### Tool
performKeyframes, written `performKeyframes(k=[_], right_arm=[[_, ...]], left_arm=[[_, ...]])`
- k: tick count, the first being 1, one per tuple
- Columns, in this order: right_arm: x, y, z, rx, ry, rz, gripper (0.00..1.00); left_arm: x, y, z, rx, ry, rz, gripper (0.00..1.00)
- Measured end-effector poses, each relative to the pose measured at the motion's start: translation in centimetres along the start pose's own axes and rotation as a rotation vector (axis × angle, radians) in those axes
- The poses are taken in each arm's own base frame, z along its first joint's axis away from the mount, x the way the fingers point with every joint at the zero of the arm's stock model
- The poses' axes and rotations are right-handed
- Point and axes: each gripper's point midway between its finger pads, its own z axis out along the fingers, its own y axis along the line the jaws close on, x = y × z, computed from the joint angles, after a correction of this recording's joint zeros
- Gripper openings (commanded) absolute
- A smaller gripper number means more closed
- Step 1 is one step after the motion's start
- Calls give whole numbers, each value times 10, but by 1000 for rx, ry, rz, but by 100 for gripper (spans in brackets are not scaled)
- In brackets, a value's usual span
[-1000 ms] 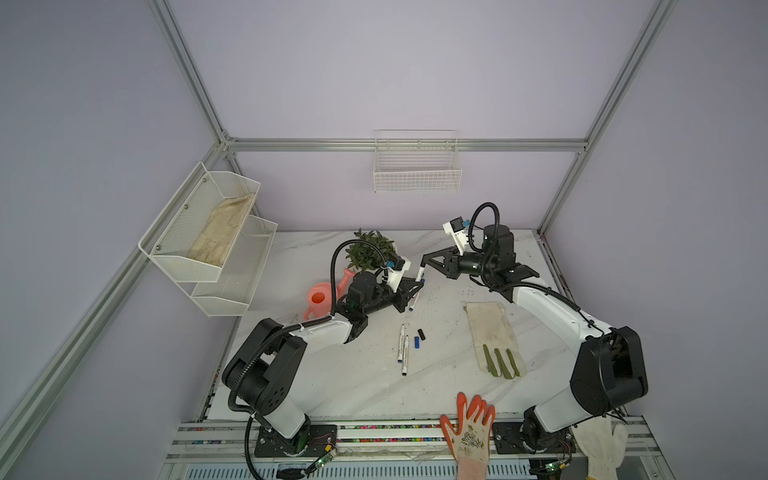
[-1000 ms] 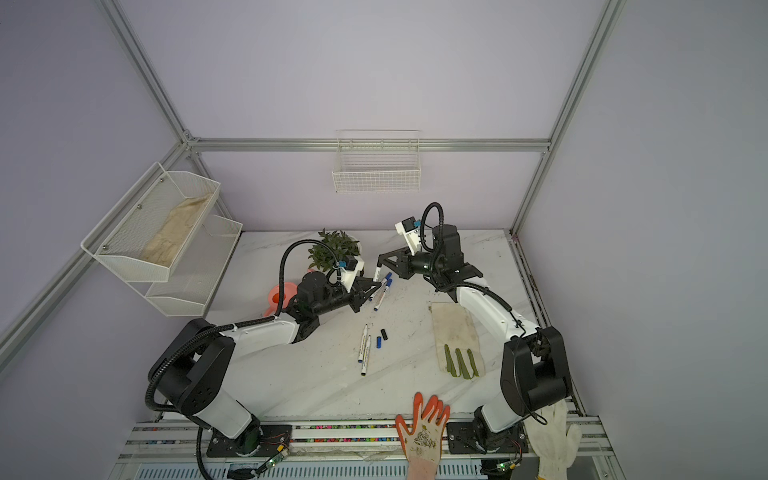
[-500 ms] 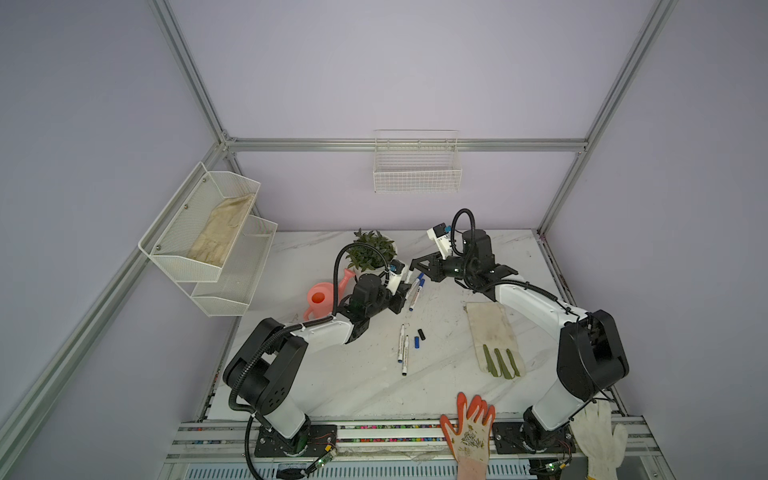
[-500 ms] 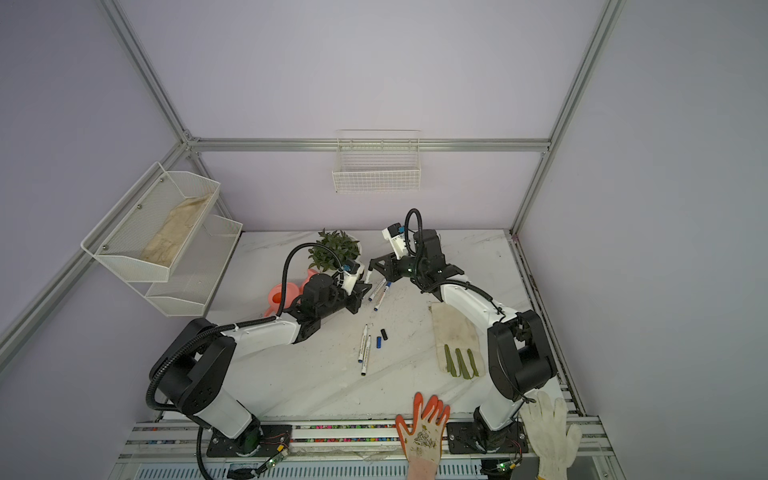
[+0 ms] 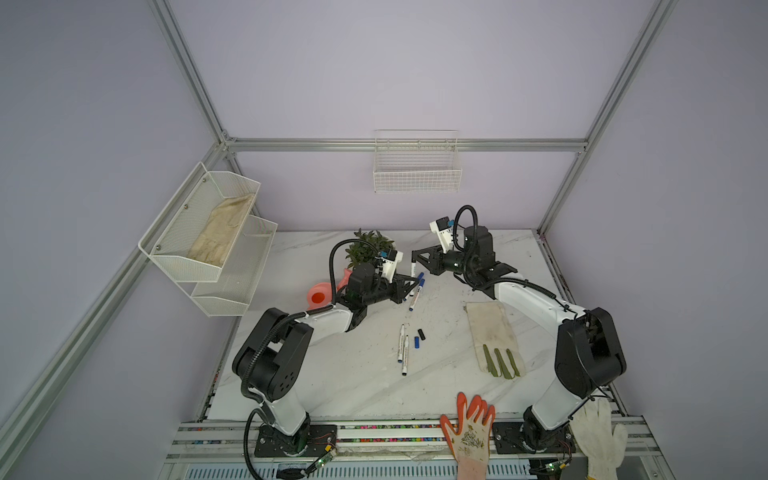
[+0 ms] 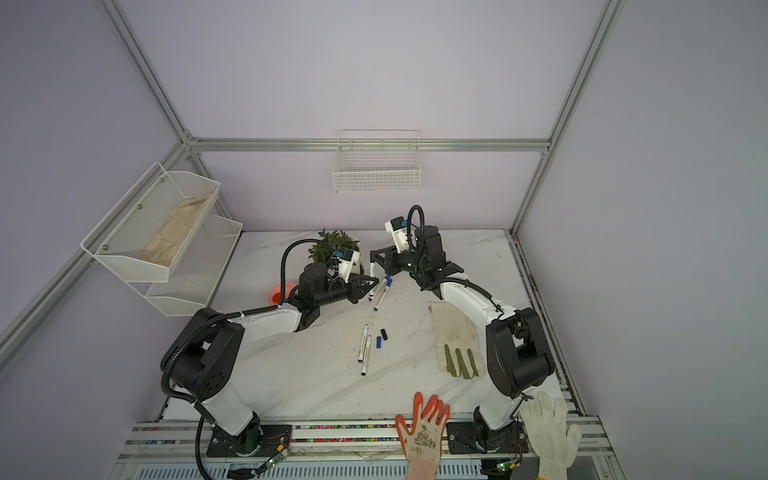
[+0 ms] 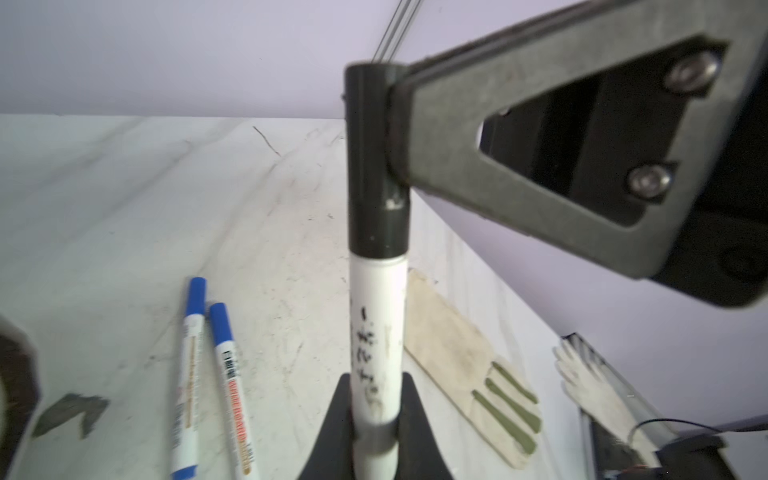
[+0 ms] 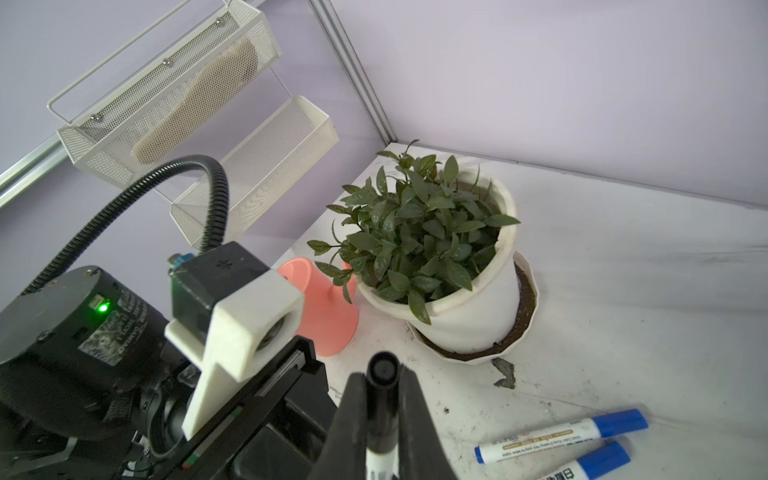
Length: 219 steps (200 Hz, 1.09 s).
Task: Insert the pens into the pen caps
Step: 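Open and withdraw the right gripper while the left raises the capped marker, then lower the black-capped white marker to the table with the left gripper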
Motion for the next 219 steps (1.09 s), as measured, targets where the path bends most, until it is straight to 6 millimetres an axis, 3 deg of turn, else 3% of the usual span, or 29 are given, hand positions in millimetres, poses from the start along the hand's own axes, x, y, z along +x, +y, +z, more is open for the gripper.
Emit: performKeyframes(k=[27, 36, 47, 57, 67, 78, 100, 116, 131, 158, 176, 219], right_arm=[[-6, 0, -1, 8, -21, -14, 0], [10, 4, -4, -3, 38, 14, 0], [15, 5, -5, -12, 54, 16, 0], [45, 4, -6, -15, 152, 79, 0], [76, 2, -5, -12, 243, 139, 0], [104, -1, -5, -5, 328, 203, 0], [120, -3, -9, 4, 389, 257, 0], [110, -3, -13, 5, 370, 251, 0], [94, -2, -20, 8, 324, 232, 0], [50, -5, -42, 27, 188, 205, 0], [25, -17, -57, 66, 104, 206, 0], [13, -69, -75, 223, 20, 314, 0]], left_arm=[[-11, -6, 4, 63, -14, -75, 0], [-39, -3, 1, 44, -98, -45, 0], [-54, 8, -7, -8, -125, -23, 0], [-92, 3, -17, -24, -229, 59, 0], [-130, -17, -33, -22, -327, 161, 0], [-164, -55, -54, 5, -429, 285, 0], [-189, -130, -81, 91, -547, 465, 0], [-184, -156, -83, 127, -559, 522, 0], [-170, -153, -76, 111, -529, 527, 0], [-126, -110, -54, 16, -401, 469, 0], [-96, -83, -40, -44, -314, 434, 0], [-21, -36, 1, -159, -104, 405, 0]])
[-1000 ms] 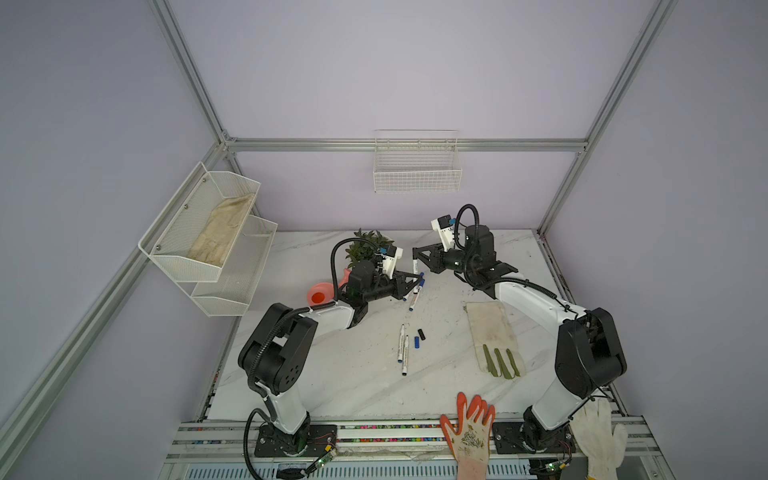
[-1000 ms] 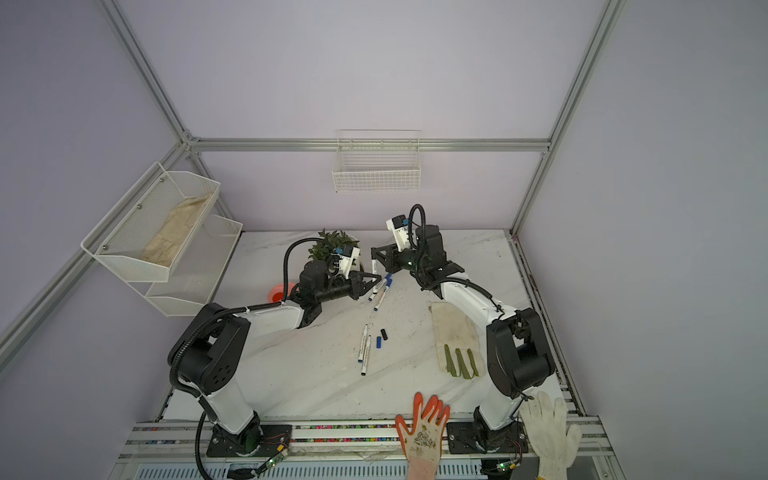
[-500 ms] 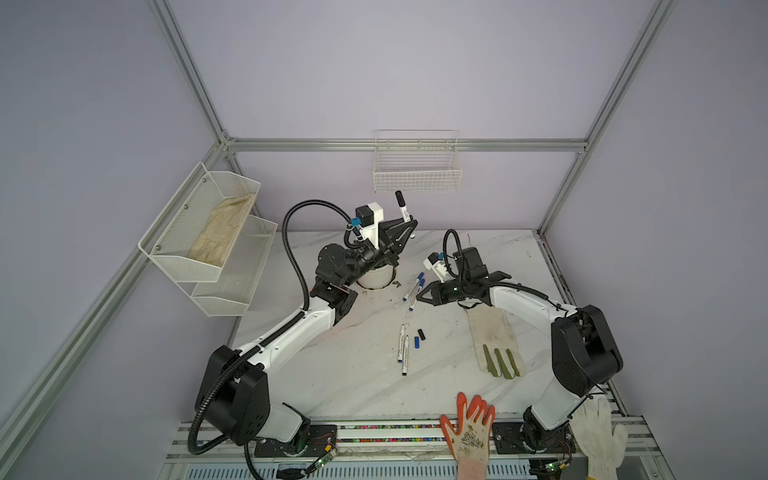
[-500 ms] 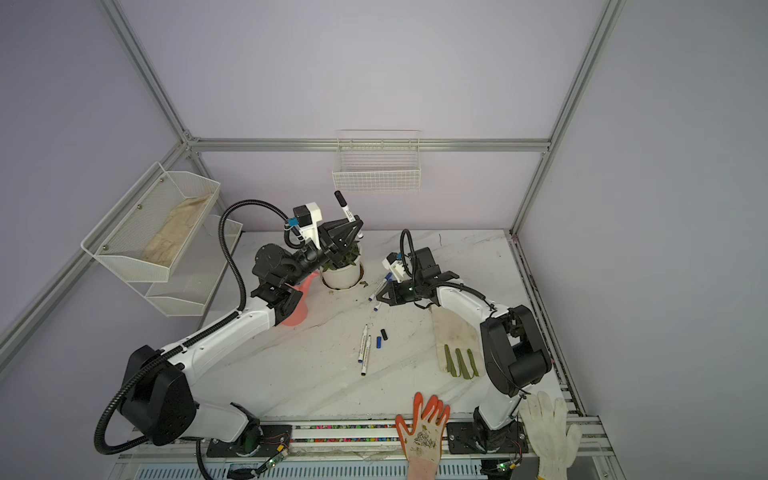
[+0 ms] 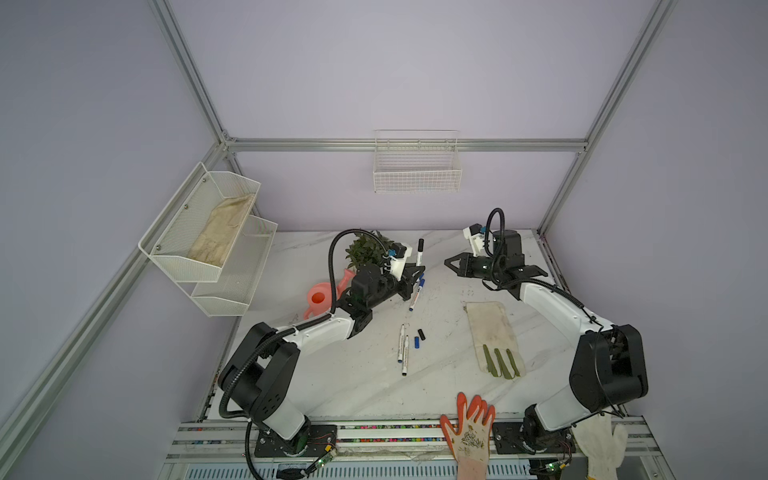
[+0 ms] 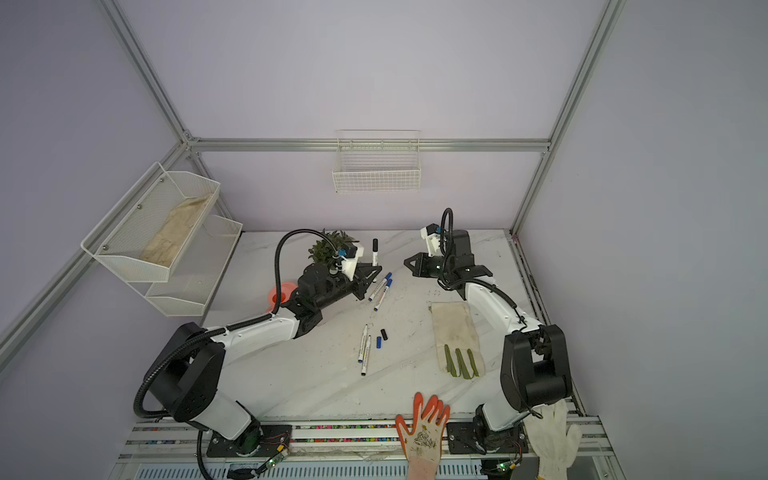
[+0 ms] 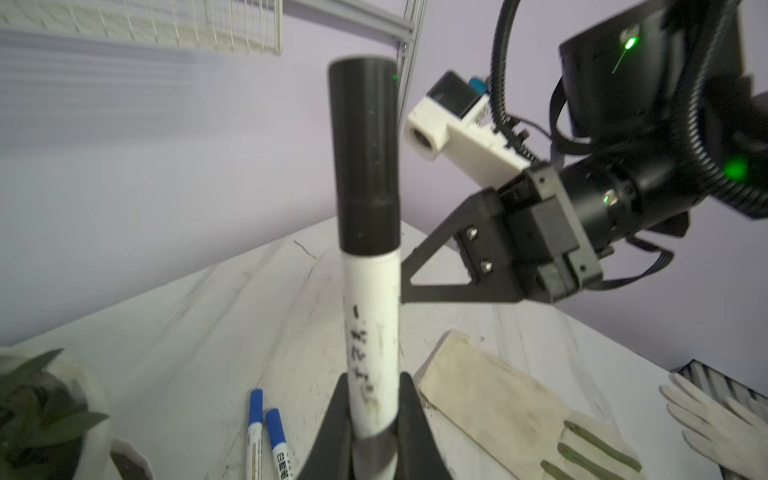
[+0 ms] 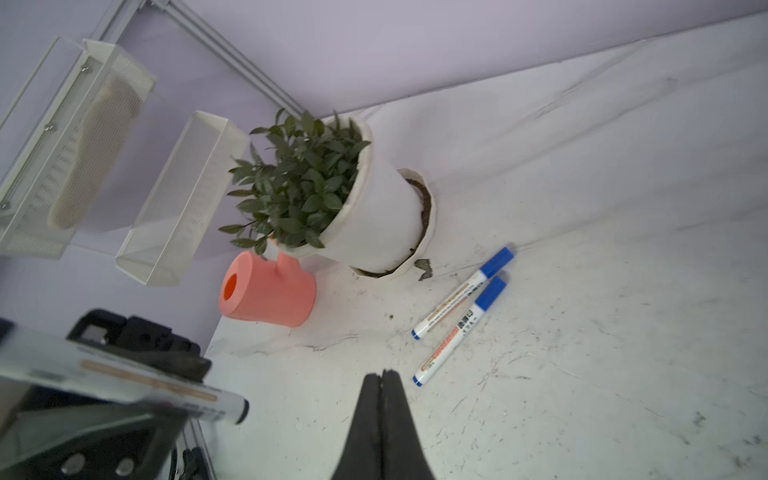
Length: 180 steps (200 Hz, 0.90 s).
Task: Insert the pens into the pen caps
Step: 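Lower the black-capped white marker to the table with the left gripper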
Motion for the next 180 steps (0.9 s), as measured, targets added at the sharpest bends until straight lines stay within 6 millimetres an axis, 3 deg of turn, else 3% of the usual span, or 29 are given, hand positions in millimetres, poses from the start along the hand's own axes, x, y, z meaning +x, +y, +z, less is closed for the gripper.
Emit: performKeyframes(k=[40, 76, 91, 133, 180], right_arm=[[2, -43, 9, 103, -2, 106, 0], [7, -54, 16, 134, 8, 143, 0], [7, -55, 15, 140, 5, 145, 0], [6, -57, 15, 151, 0, 144, 0], [5, -60, 15, 164, -6, 143, 0]], left_arm=[[103, 12, 24, -75, 242, 29, 0], [175, 23, 28, -102, 439, 6, 0], [186, 24, 35, -97, 474, -3, 0], [183, 23, 49, -82, 488, -10, 0], [186, 20, 60, -80, 522, -10, 16]])
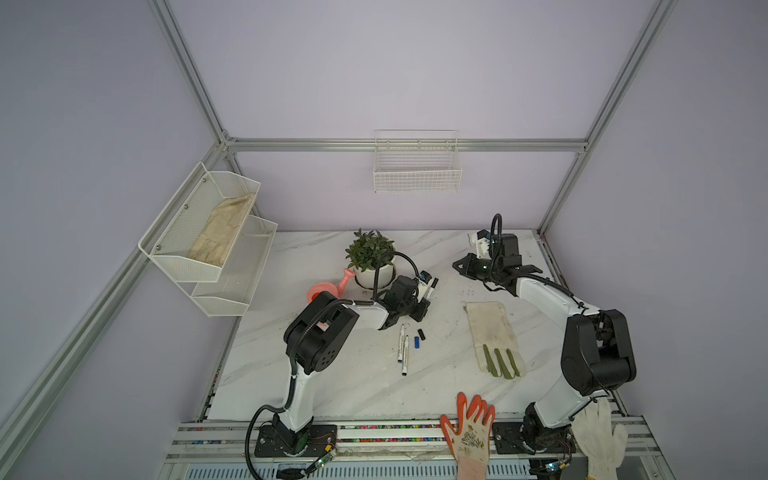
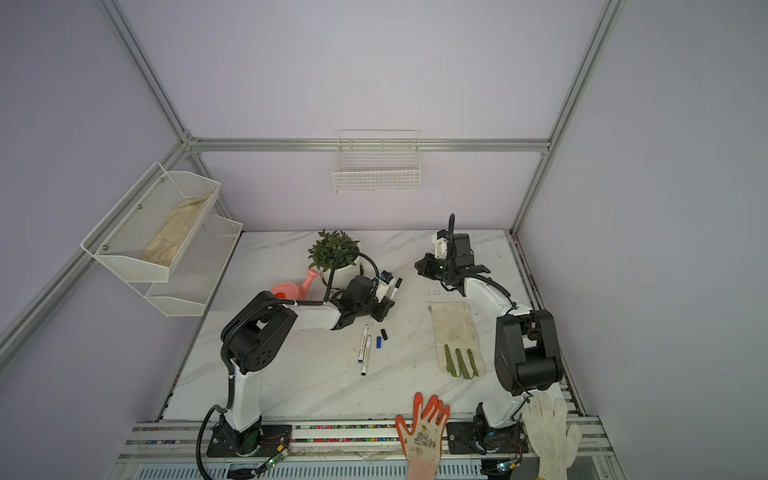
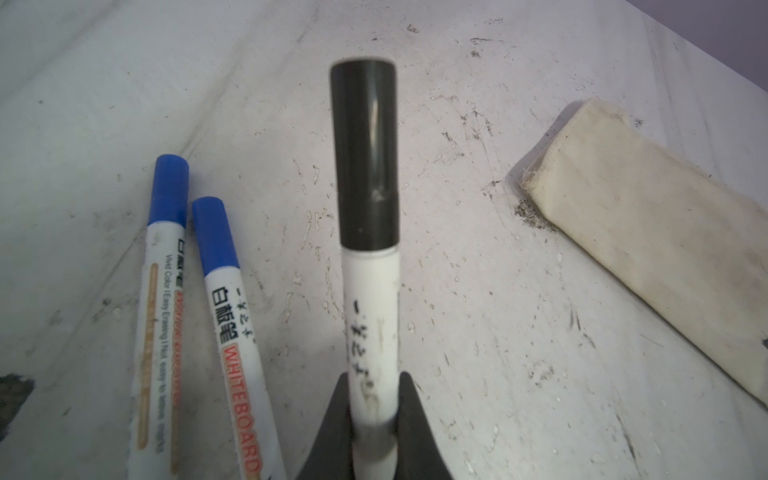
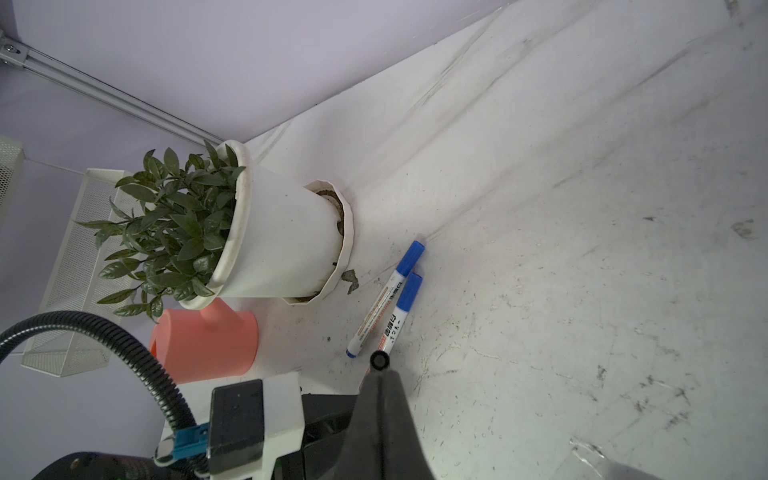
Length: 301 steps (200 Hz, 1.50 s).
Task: Insert the pens into the pen caps
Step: 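Lower the black-capped white marker to the table with the left gripper, then open the left gripper to release the capped marker beside the others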
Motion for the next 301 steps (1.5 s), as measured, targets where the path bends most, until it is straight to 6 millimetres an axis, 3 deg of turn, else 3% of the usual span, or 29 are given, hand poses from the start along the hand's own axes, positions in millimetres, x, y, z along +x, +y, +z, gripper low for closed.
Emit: performKeyframes(k=[49, 156, 188, 218, 245, 270, 288, 301], right_arm=[[-1, -1, 0, 6, -3, 0, 0], [-1, -1, 0, 6, -3, -1, 0], [-1, -1, 0, 5, -3, -1, 0], [0, 0, 0, 1, -1, -6, 0], [0, 0, -1, 0, -2, -12, 0], [-2, 2, -2, -2, -6, -18, 0], [-2, 2, -2, -1, -7, -19, 0], [-2, 2, -2, 0, -7, -20, 0]], left_arm=[[14, 3, 8, -26, 68, -5, 23], [10, 9, 10, -71, 96, -2, 26], [8, 10, 10, -79, 105, -3, 38], [4, 9, 4, -79, 109, 4, 42], [-33, 2, -26, -75, 30, 24, 44], [-64, -8, -91, -79, -96, 54, 48], [-57, -10, -127, -97, -133, 59, 51], [-38, -8, -138, -110, -113, 53, 55]])
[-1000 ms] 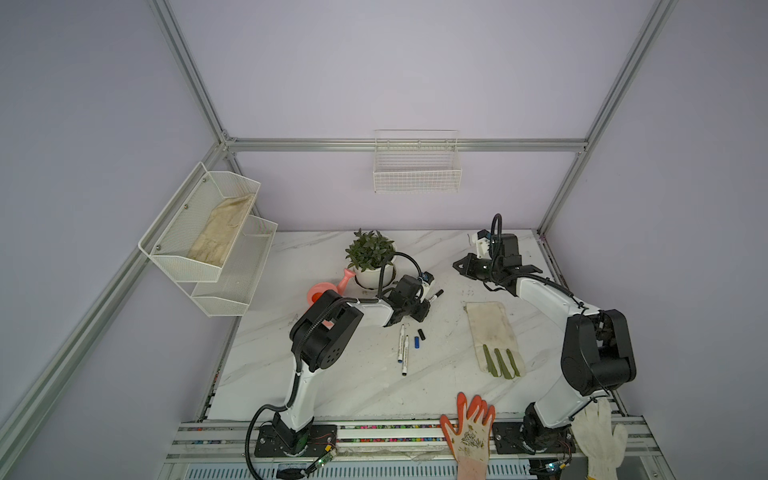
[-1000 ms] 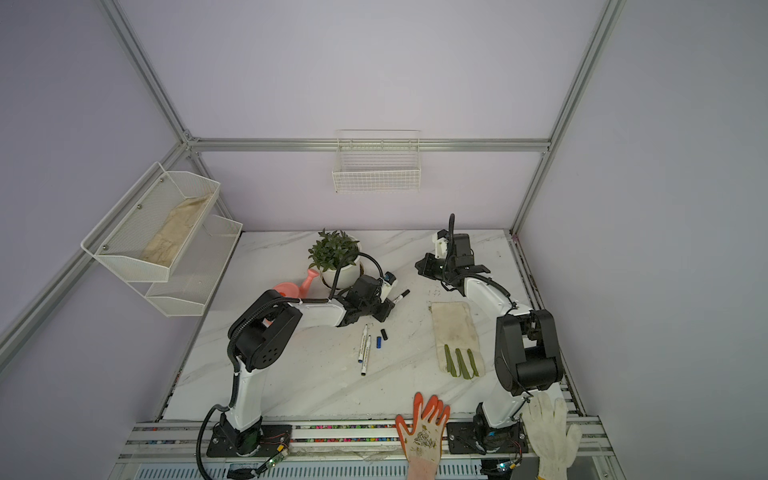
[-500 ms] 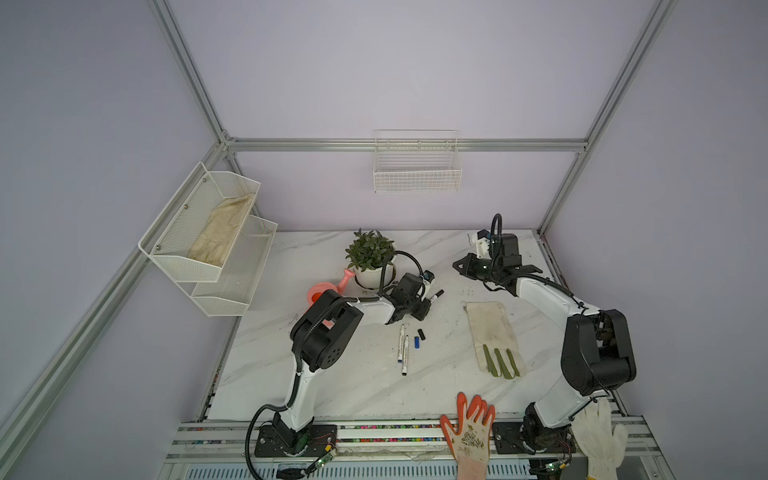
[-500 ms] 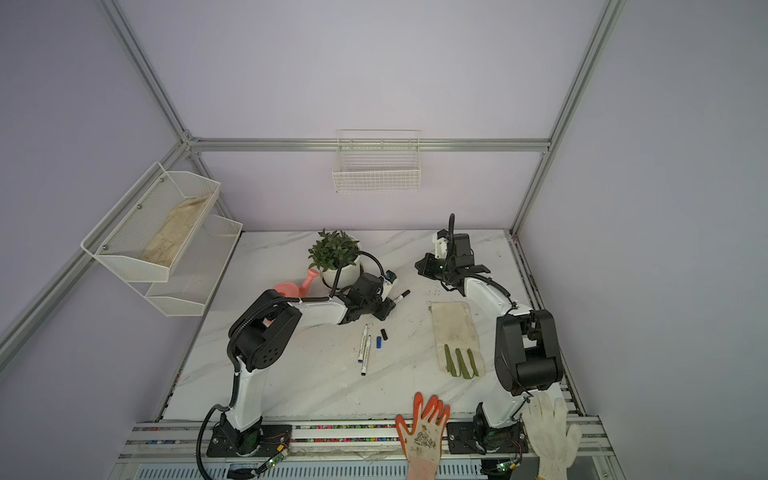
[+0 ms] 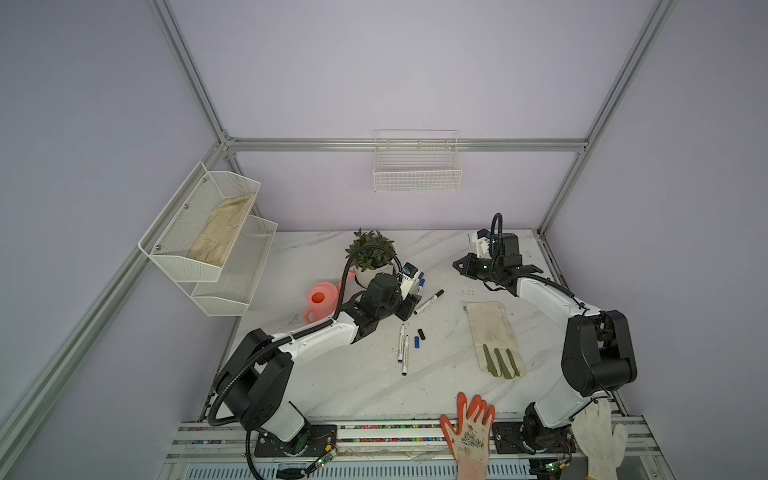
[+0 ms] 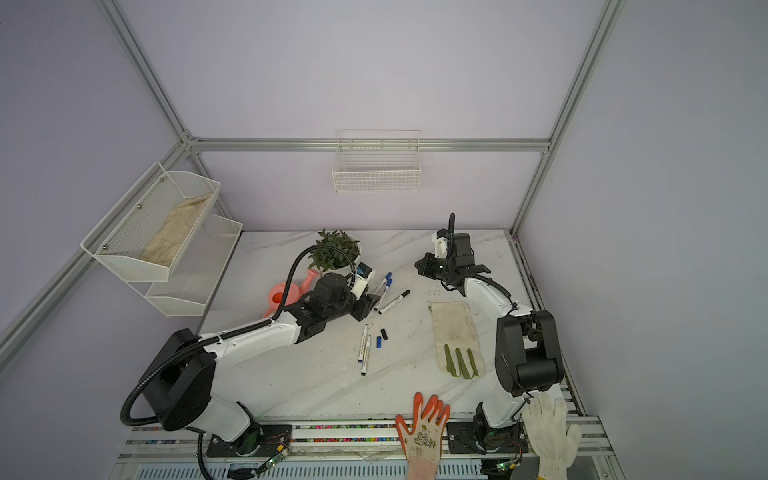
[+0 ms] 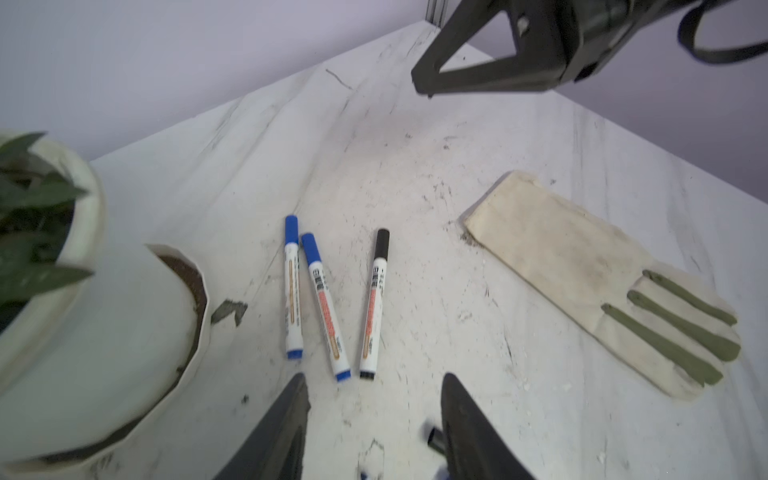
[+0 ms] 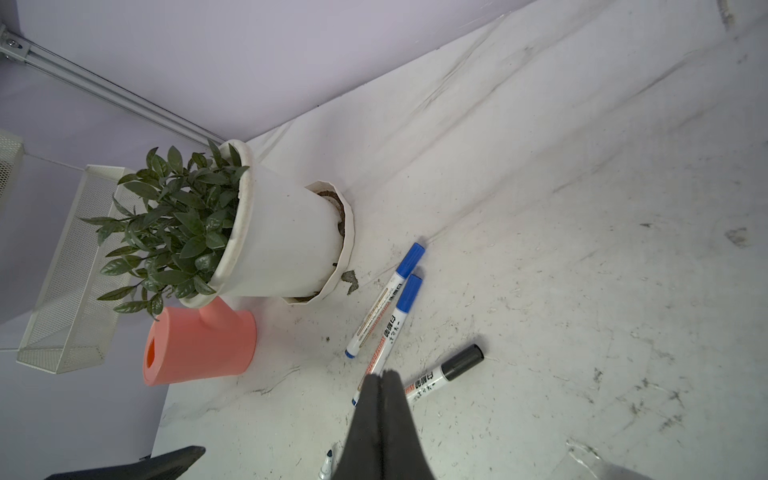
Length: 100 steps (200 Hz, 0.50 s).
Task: Insert the pens into the pen caps
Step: 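Open the left gripper to release the capped marker beside the others, then lower the left gripper onto an uncapped white marker with blue tip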
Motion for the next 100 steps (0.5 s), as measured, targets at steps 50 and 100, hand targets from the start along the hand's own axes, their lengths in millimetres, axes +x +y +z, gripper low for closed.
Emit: performKeyframes(k=[50, 100], right_arm=[[0, 0, 0, 0, 0, 0, 0], [0, 0, 0, 0, 0, 0, 0]], left_arm=[[80, 0, -7, 1, 210, -28, 63], [98, -2, -5, 5, 276, -27, 64]])
